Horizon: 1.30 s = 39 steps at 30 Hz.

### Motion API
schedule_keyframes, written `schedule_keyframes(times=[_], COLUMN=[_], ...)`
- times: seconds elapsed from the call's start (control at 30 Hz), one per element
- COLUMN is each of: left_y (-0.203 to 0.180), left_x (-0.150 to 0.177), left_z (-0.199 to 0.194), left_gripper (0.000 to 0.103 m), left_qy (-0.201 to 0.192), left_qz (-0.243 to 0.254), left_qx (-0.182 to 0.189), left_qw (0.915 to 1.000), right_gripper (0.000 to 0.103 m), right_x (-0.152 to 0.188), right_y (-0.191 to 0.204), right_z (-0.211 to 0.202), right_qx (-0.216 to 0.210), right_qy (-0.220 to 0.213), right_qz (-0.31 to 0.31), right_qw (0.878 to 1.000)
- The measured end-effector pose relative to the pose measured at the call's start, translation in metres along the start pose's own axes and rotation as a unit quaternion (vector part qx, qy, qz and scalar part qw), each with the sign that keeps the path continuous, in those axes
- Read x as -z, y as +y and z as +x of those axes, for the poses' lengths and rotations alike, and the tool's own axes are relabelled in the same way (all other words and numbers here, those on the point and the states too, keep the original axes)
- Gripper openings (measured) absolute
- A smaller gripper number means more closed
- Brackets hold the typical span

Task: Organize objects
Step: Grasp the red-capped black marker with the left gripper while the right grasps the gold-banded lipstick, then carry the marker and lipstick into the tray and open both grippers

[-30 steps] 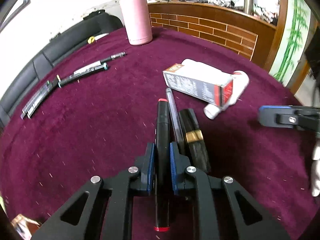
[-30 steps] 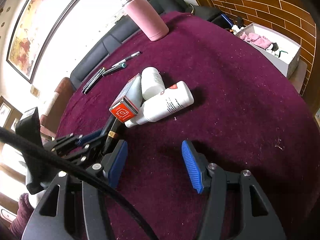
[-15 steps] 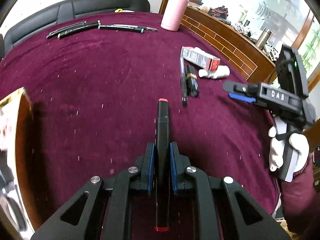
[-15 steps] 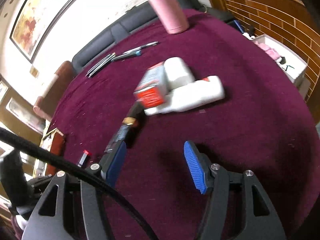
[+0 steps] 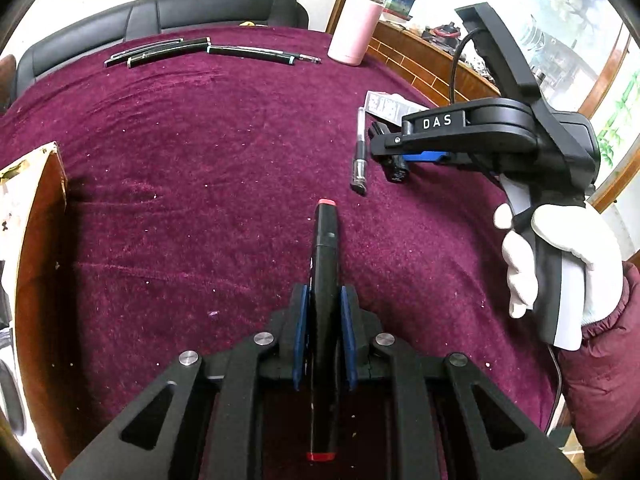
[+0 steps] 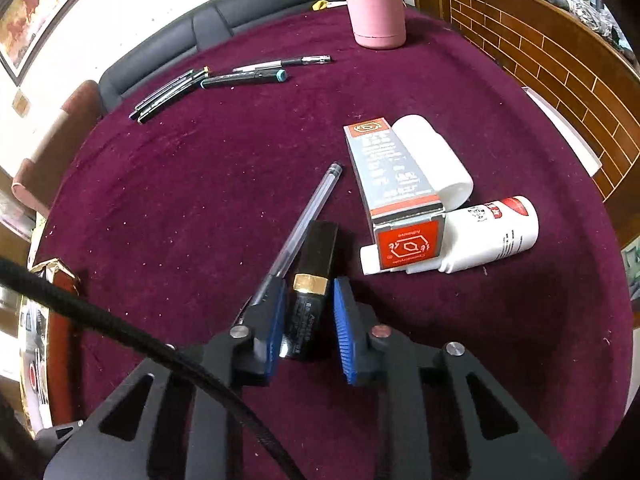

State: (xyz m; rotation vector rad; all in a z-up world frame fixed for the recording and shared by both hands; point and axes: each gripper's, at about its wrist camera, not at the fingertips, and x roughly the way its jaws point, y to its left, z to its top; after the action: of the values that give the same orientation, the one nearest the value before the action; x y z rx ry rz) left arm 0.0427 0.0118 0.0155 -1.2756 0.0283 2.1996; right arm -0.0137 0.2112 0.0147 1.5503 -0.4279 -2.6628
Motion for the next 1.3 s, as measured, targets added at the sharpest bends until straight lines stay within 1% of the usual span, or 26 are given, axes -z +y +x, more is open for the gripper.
schedule_keyframes(times=[0.03, 0.1, 0.17, 0.2, 0.27, 0.3, 0.33, 0.4, 0.43, 0.5, 0.53, 0.57, 0.6, 0.63, 0.67, 0.7, 0.77, 0.83, 1.13, 1.3], left_y=[0.000, -0.002, -0.007, -0.012, -0.022, -0.028, -0.035, -0.046, -0.046, -0.041, -0.038, -0.036, -0.033, -0.030, -0.024, -0.018, -0.009, -0.008, -0.006, 0.005], left_x=[0.000, 0.001, 0.002, 0.002, 0.003, 0.003, 0.004, 0.004, 0.003, 0.002, 0.003, 0.003, 0.003, 0.003, 0.003, 0.004, 0.008, 0.014, 0.036, 0.050], left_z=[0.000, -0.001, -0.001, -0.001, 0.002, 0.003, 0.006, 0.011, 0.011, 0.009, 0.008, 0.006, 0.005, 0.003, 0.002, 0.000, -0.005, -0.011, -0.052, -0.083], left_gripper=[0.016, 0.022, 0.034, 0.038, 0.056, 0.061, 0.067, 0.068, 0.068, 0.068, 0.064, 0.052, 0.044, 0.026, 0.012, 0.012, 0.011, 0.011, 0.011, 0.011], left_qy=[-0.001, -0.003, -0.005, -0.007, -0.009, -0.011, -0.011, -0.004, -0.004, -0.006, -0.008, -0.009, -0.009, -0.010, -0.007, -0.005, -0.010, -0.017, -0.056, -0.084], left_qz=[-0.001, 0.000, 0.009, 0.017, 0.035, 0.046, 0.060, 0.086, 0.086, 0.079, 0.077, 0.076, 0.075, 0.069, 0.056, 0.039, 0.016, 0.010, -0.011, -0.031], left_qx=[0.003, 0.010, 0.012, 0.010, 0.006, 0.000, -0.011, -0.034, -0.035, -0.021, -0.020, -0.028, -0.034, -0.032, -0.023, -0.009, 0.000, -0.006, 0.003, 0.003], left_qw=[1.0000, 0.9999, 0.9999, 0.9998, 0.9993, 0.9989, 0.9981, 0.9957, 0.9957, 0.9966, 0.9968, 0.9967, 0.9966, 0.9971, 0.9982, 0.9992, 0.9998, 0.9998, 0.9984, 0.9960], right_gripper=[0.016, 0.016, 0.016, 0.016, 0.016, 0.016, 0.016, 0.016, 0.016, 0.016, 0.016, 0.016, 0.016, 0.016, 0.016, 0.016, 0.016, 0.016, 0.016, 0.015], right_x=[0.002, 0.006, 0.011, 0.015, 0.022, 0.025, 0.029, 0.032, 0.035, 0.041, 0.044, 0.047, 0.051, 0.054, 0.058, 0.061, 0.069, 0.076, 0.102, 0.112], right_y=[-0.001, -0.004, -0.006, -0.007, -0.007, -0.007, -0.008, -0.009, -0.010, -0.011, -0.011, -0.011, -0.010, -0.009, -0.009, -0.008, -0.005, -0.001, 0.034, 0.058], right_z=[-0.001, -0.005, -0.008, -0.011, -0.015, -0.017, -0.019, -0.020, -0.021, -0.024, -0.025, -0.026, -0.028, -0.030, -0.032, -0.034, -0.037, -0.040, -0.071, -0.084], right_qx=[0.000, -0.006, -0.009, -0.009, -0.011, -0.014, -0.021, -0.034, -0.042, -0.053, -0.058, -0.060, -0.060, -0.063, -0.066, -0.070, -0.075, -0.083, -0.132, -0.144], right_qy=[0.002, 0.008, 0.013, 0.014, 0.016, 0.017, 0.018, 0.020, 0.023, 0.027, 0.029, 0.029, 0.029, 0.029, 0.030, 0.031, 0.031, 0.031, 0.013, 0.004], right_qz=[-0.004, -0.009, -0.016, -0.018, -0.022, -0.021, -0.019, -0.013, -0.010, -0.004, -0.003, -0.003, -0.003, -0.003, -0.002, -0.002, -0.003, -0.005, -0.037, -0.064], right_qw=[1.000, 1.000, 1.000, 1.000, 1.000, 1.000, 0.999, 0.999, 0.999, 0.998, 0.998, 0.998, 0.998, 0.998, 0.997, 0.997, 0.997, 0.996, 0.990, 0.988])
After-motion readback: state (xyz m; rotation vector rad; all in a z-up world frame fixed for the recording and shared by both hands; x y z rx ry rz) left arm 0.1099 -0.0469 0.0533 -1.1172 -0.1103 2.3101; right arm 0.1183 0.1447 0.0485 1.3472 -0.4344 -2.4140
